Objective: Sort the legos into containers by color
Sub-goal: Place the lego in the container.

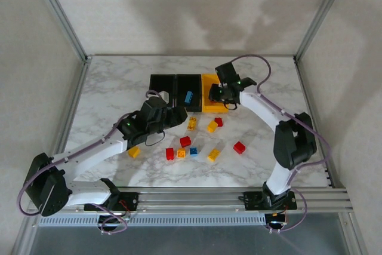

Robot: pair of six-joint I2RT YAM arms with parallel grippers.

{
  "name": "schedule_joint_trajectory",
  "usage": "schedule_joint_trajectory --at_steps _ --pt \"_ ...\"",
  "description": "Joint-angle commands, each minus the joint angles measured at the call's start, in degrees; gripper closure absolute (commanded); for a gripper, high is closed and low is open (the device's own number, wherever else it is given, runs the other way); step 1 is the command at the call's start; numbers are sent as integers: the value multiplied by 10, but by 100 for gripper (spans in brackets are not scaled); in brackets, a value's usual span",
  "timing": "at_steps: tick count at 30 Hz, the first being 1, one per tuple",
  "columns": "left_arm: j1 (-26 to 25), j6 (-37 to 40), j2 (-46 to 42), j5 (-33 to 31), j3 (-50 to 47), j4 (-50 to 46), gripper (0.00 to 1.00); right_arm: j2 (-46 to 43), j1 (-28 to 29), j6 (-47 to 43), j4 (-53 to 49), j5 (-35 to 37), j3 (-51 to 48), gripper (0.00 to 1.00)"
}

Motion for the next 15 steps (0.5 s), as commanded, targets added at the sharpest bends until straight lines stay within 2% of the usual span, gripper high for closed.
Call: schedule_joint_trajectory --at_steps 1,15 --pt "-3 -4 13 10 18 5 36 44 -17 -32 -19 -16 47 72" --pt "-2 -6 9 -1 5 -1 37 205 -42 -52 -47 -36 205 71"
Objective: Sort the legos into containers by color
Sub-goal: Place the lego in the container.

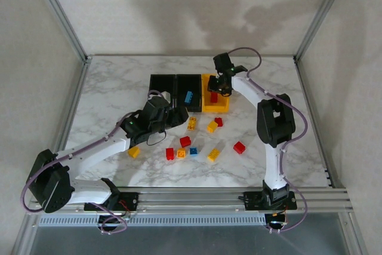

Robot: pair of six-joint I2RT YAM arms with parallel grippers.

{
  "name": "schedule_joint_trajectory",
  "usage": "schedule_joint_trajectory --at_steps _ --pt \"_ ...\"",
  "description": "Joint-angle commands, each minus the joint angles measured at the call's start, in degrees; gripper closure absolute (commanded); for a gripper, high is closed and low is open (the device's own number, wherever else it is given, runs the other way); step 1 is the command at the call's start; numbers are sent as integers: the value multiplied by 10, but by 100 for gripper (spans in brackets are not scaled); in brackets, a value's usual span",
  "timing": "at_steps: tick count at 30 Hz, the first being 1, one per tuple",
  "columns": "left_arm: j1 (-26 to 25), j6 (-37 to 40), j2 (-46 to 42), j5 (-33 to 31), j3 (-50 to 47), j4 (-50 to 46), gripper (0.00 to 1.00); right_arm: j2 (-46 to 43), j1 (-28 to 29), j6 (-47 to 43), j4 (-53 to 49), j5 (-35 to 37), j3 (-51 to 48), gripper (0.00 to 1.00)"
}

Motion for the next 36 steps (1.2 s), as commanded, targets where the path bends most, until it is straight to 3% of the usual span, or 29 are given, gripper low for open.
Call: schedule_joint_trajectory --at_steps 1,11,24,29,36 --pt "-2 -4 -9 -2 2 -3 37 24 -3 -9 -19 -13 34 70" --pt "-2 -13 -16 -6 -13 4 36 59 -3 -5 -19 -17 55 62" --pt "-2 -18 -18 -13 -15 -6 37 2 -4 -5 -18 -10 46 54" --pt "-2 -23 -32 -26 -15 -37 37 -73 -3 0 5 -16 -4 54" --pt "-2 -20 -37 -42 -12 -110 37 -241 12 0 66 -55 -157 51"
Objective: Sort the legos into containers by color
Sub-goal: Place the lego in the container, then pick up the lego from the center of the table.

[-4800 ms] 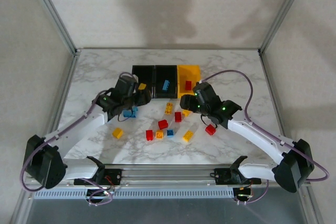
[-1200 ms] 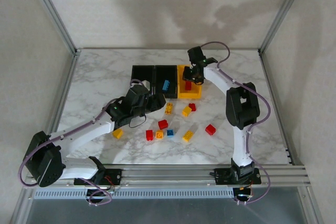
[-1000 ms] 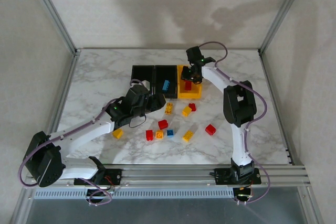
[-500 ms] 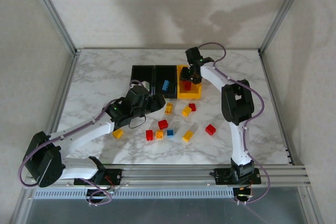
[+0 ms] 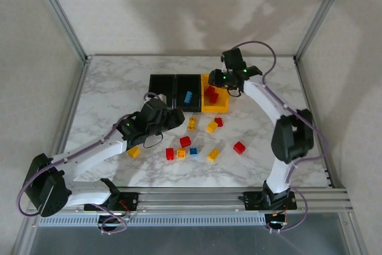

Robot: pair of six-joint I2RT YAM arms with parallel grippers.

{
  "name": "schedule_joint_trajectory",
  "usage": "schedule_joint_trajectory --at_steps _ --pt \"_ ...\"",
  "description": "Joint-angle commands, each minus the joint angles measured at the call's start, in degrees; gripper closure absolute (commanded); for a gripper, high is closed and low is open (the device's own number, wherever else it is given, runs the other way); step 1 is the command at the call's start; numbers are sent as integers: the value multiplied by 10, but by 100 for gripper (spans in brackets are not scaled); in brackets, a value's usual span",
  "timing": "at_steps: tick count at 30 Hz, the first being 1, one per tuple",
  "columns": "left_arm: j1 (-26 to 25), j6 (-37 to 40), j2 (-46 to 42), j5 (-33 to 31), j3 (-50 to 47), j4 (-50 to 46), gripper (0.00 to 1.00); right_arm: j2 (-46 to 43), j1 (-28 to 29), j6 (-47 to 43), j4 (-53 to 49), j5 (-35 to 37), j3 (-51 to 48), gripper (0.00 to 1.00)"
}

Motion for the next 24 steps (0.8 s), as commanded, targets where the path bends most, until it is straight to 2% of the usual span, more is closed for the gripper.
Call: schedule_joint_trajectory --at_steps 1,7,13,16,18,24 --pt "-2 -1 -13 -26 -5 -65 37 -78 14 1 38 -31 -82 51" --pt "-2 -3 -21 -32 -9 -95 37 -222 36 10 85 -63 -240 49" --pt "-2 -10 -29 -32 -24 -101 38 -312 88 27 89 -48 -336 48" --pt "-3 -12 -34 -26 -38 -95 39 -328 115 47 98 -41 -372 45" --pt "-2 -13 -40 -27 -47 -96 38 -329 137 58 105 -25 -387 40" --pt "5 -21 -86 -8 -90 -99 38 -279 212 67 113 24 -375 32"
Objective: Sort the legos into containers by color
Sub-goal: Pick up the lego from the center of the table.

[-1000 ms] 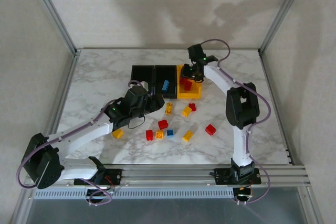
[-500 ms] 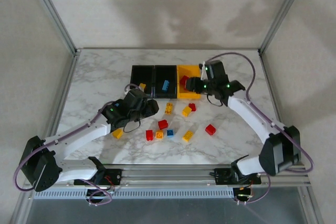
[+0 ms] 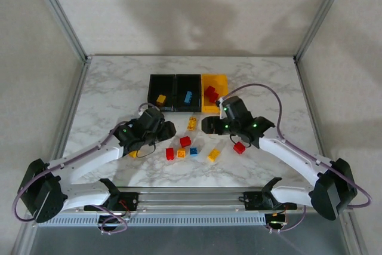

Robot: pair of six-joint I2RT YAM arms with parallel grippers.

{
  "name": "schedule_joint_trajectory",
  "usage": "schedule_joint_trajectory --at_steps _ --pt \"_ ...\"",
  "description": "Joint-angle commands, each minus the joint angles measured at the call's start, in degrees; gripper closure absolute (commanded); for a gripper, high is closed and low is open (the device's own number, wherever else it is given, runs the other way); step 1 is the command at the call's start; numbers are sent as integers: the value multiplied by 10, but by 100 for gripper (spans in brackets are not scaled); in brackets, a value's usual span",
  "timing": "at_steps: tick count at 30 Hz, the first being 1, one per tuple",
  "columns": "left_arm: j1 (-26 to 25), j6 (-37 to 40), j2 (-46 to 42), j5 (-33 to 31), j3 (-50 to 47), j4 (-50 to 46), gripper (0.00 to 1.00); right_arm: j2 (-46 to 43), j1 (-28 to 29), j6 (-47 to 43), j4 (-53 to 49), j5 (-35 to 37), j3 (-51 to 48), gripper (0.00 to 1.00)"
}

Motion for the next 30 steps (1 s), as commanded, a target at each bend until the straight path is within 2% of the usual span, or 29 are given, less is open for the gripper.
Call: schedule_joint_trajectory --at_steps 1,4,8,12,16,22,30 --pt "8 -11 -41 14 -27 -16 38 34 31 15 23 35 11 32" --pt "26 -17 -94 34 -60 -26 36 75 56 18 42 37 22 30" --pt "74 -24 -160 88 -114 -25 36 146 87 18 56 48 52 28" --pt "113 -19 -195 128 -140 -21 36 230 118 10 41 69 105 28" --pt "118 -11 -190 132 -139 -20 36 290 132 15 17 84 146 28" --pt "120 -3 -183 133 -139 -16 36 329 135 15 -6 100 171 29" --pt "121 -8 -186 138 -148 -6 35 365 136 7 -16 104 181 43"
